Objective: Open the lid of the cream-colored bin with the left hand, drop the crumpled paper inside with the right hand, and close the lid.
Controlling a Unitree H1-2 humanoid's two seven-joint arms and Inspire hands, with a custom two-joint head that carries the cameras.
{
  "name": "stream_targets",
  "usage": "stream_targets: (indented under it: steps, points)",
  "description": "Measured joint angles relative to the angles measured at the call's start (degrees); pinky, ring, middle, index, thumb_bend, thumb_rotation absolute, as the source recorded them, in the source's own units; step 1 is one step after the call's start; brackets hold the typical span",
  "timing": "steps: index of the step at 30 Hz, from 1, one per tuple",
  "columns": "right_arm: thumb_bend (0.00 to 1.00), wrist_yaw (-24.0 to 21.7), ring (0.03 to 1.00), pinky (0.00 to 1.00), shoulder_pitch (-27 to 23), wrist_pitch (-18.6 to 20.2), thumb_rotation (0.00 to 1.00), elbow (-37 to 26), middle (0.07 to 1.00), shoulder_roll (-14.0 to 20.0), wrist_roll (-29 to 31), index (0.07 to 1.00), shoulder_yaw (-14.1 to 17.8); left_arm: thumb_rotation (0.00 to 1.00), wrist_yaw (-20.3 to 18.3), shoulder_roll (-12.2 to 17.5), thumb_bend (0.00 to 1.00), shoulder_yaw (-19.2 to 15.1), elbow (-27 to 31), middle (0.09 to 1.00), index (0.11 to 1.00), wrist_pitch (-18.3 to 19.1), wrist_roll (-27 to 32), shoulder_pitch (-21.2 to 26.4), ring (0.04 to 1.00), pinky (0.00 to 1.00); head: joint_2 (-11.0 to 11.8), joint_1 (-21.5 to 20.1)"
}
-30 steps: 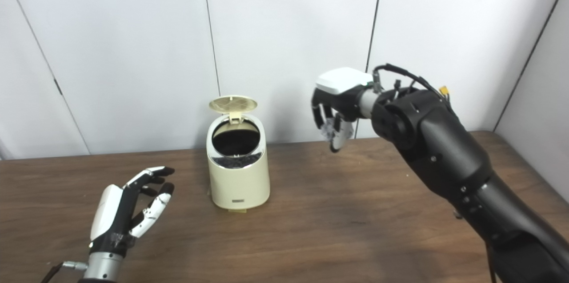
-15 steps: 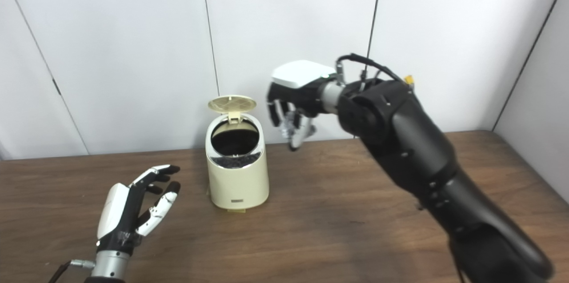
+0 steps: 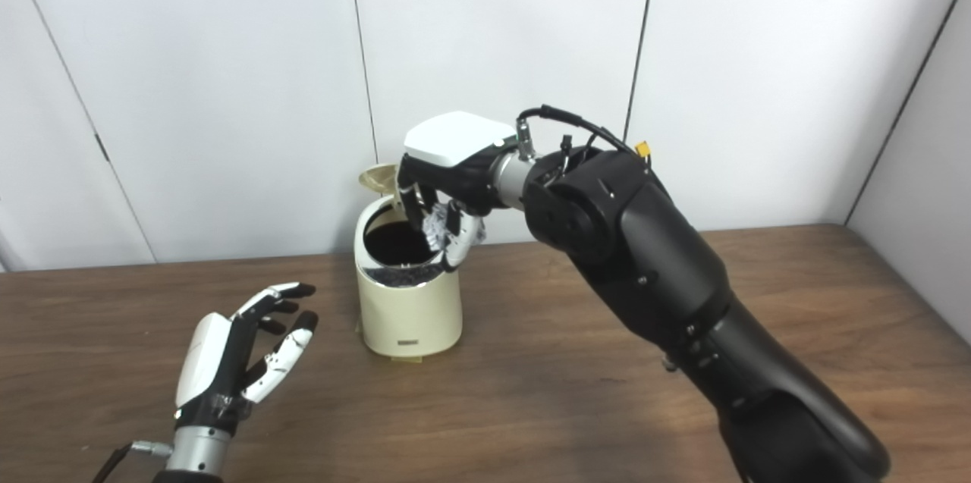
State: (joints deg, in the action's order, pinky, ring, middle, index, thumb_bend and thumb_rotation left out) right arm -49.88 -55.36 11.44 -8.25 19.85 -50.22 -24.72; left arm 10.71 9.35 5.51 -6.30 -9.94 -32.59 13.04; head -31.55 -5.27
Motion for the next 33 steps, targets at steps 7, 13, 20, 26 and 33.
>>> stream_targets:
  steps: [7,13,20,26,33]
  points:
    - [0.53,0.7,0.209,0.15,0.0,-0.6,0.00,2.3,0.461,-2.0,0.1,0.481,-0.5,0.87,0.0,-0.1,0.54,0.2,0.4,0.777,0.770,0.6,-0.1,0.0,0.728,0.61,0.1,0.4]
    - [0.52,4.8,0.259,0.18,0.0,-2.1,0.00,4.5,0.401,-2.5,-0.7,0.501,-0.7,0.88,0.0,-0.1,0.54,0.5,0.8,0.779,0.772,1.6,-0.9,0.0,0.729,0.61,0.0,0.5]
    - [0.51,9.3,0.359,0.25,0.7,-5.4,0.00,7.1,0.470,-3.1,0.5,0.514,-0.7,0.89,0.0,-0.1,0.54,0.7,0.8,0.779,0.773,1.7,-1.2,-0.1,0.731,0.61,-0.2,0.9]
    - [0.52,13.1,0.366,0.26,1.9,-8.3,0.00,8.2,0.467,-3.5,1.1,0.498,-0.7,0.88,0.0,-0.1,0.55,0.8,0.8,0.779,0.772,1.7,-1.3,-0.1,0.735,0.62,-0.1,1.1]
    - [0.52,18.4,0.424,0.29,2.7,-15.1,0.00,11.3,0.543,-3.4,1.6,0.462,-0.9,0.90,0.0,-0.2,0.56,0.9,0.9,0.780,0.773,1.8,-1.5,-0.1,0.735,0.62,-0.1,1.1]
